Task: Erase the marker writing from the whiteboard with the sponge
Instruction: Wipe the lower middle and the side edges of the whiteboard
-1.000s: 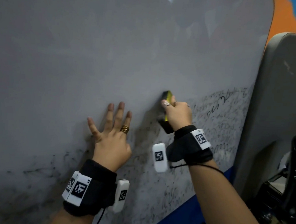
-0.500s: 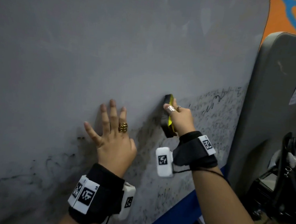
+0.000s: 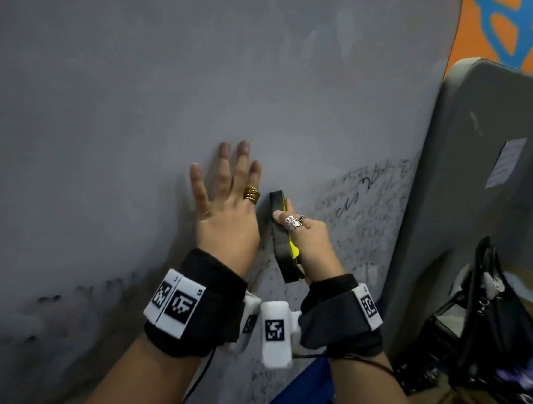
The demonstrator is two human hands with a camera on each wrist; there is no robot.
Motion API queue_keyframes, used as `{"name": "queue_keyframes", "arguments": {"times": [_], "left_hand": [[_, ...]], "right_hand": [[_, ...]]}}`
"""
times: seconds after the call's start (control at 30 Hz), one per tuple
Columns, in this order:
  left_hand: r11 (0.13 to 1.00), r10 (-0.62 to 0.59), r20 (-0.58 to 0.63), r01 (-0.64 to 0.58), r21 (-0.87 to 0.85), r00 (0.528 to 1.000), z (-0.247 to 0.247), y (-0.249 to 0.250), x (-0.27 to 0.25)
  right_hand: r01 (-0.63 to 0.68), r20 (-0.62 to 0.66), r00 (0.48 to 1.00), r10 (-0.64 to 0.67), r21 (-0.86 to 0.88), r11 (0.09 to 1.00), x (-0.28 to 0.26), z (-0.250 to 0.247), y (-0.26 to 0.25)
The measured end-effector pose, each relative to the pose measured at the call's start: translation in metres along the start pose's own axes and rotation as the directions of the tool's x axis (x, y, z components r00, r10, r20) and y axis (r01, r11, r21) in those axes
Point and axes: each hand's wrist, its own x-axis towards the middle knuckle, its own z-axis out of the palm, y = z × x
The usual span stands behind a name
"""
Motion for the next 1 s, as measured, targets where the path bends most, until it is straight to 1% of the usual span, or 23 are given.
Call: {"name": "queue_keyframes", "arguments": {"times": [0.07,0.17,0.2,0.23,0.3,0.33,0.4,0.53,0.6,0.63,0.7,0.77,0.83,0.93,1.0], "left_hand": [[1.0,-0.003,-0.026,0.002,-0.029,1.0,0.005,-0.002,-0.001],[0.997,0.024,0.027,-0.022,-0.072,0.999,0.009,-0.004,0.002],[0.997,0.027,0.031,-0.024,-0.078,0.999,0.01,-0.005,0.003],[0.996,0.025,0.027,-0.023,-0.082,0.999,0.011,-0.005,0.003],[0.997,0.011,0.012,-0.011,-0.071,1.0,0.016,-0.003,0.003],[0.997,-0.001,-0.001,0.001,-0.071,1.0,0.018,-0.001,0.003],[0.996,-0.031,-0.039,0.027,-0.08,0.999,0.023,0.008,0.004],[0.985,-0.113,-0.127,0.094,-0.141,0.985,0.03,0.029,0.007],[0.974,-0.17,-0.15,0.143,-0.176,0.974,0.029,0.041,0.012],[0.971,-0.176,-0.153,0.146,-0.19,0.972,0.028,0.048,0.014],[0.979,-0.105,-0.143,0.078,-0.186,0.984,0.027,0.061,0.017],[0.99,-0.002,-0.098,-0.012,-0.141,0.995,0.028,0.074,0.022],[0.992,0.073,-0.047,-0.077,-0.095,0.996,0.028,0.086,0.032],[0.991,0.131,0.007,-0.131,-0.025,0.991,0.029,0.101,0.051],[0.99,0.14,0.029,-0.14,0.016,0.99,0.031,0.11,0.059]], "right_hand": [[0.022,-0.048,0.999,-0.021,0.016,1.0,0.013,-0.004,0.001],[0.112,-0.183,0.976,-0.118,-0.045,0.993,0.042,-0.02,0.004],[0.125,-0.213,0.968,-0.134,-0.059,0.99,0.05,-0.029,0.002],[0.131,-0.239,0.961,-0.143,-0.065,0.989,0.059,-0.039,0.002],[0.135,-0.269,0.954,-0.132,-0.01,0.991,0.076,-0.06,-0.001],[0.135,-0.266,0.956,-0.121,0.035,0.99,0.079,-0.067,-0.002],[0.118,-0.209,0.973,-0.099,0.083,0.989,0.078,-0.074,-0.002],[0.115,-0.07,0.991,-0.114,0.014,0.993,0.063,-0.063,0.006],[0.138,-0.033,0.99,-0.138,-0.001,0.99,0.063,-0.065,0.006],[0.142,-0.036,0.989,-0.142,-0.001,0.99,0.066,-0.068,0.005],[0.15,-0.081,0.985,-0.15,-0.002,0.989,0.079,-0.078,-0.001],[0.154,-0.15,0.977,-0.151,0.007,0.988,0.093,-0.088,-0.012],[0.164,-0.2,0.967,-0.157,0.021,0.986,0.107,-0.1,-0.021],[0.135,-0.19,0.975,-0.116,0.09,0.987,0.119,-0.11,-0.028],[0.135,-0.165,0.979,-0.121,0.075,0.988,0.117,-0.111,-0.025]]}}
